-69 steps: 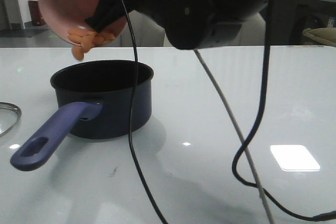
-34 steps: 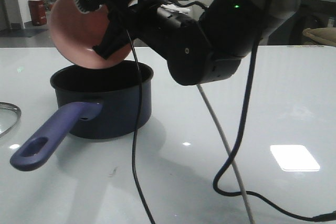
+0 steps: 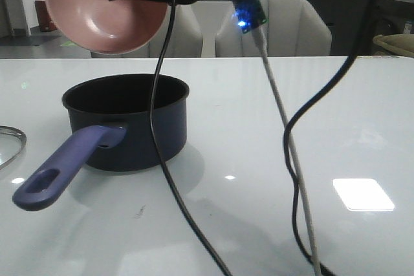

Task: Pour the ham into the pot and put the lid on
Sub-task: 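Carry the empty bowl back and lower it onto the table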

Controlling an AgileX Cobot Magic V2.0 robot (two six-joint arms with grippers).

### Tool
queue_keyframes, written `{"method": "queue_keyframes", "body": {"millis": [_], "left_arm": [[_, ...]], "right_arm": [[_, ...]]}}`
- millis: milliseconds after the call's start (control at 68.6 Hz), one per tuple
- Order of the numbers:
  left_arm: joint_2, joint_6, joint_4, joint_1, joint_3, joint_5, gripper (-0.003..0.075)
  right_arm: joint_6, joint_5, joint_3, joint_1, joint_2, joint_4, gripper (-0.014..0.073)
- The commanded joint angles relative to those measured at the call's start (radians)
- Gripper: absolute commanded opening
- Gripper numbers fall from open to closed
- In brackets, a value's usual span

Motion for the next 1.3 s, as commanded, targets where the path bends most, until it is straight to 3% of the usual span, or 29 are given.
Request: {"method": "queue_keyframes", "body": {"millis": [0,219,438,671,1036,1284], "left_arm": [[0.013,-0.001,-0.004,-0.007,-0.027,-0.082,0.0625],[0.013,-0.001,-0.004,-0.007,-0.027,-0.082,0.0625],[0.013,-0.001,-0.004,-0.007,-0.027,-0.082,0.0625],[0.013,-0.001,-0.004,-0.007,-0.027,-0.082,0.0625],[0.013,-0.001,-0.004,-0.007,-0.027,-0.082,0.0625],[0.013,-0.001,-0.004,-0.007,-0.027,-0.082,0.0625]], "right_arm": [[0.006,0.15,-0.022,-0.045,-0.127,0.055,0.0138],[0.006,0.585,-0.022,-0.246,-0.239,0.055,0.0138],[0.041,0.872,-0.022,-0.462,-0.253,-0.001,0.0139],[0.234,1.006,-0.022,-0.61,-0.176,-0.066,0.0139],[0.244,1.076,-0.022,-0.616,-0.024,-0.057,0.0146],[0.242,1.067,-0.022,-0.609,0.033,-0.058,0.0286]]}}
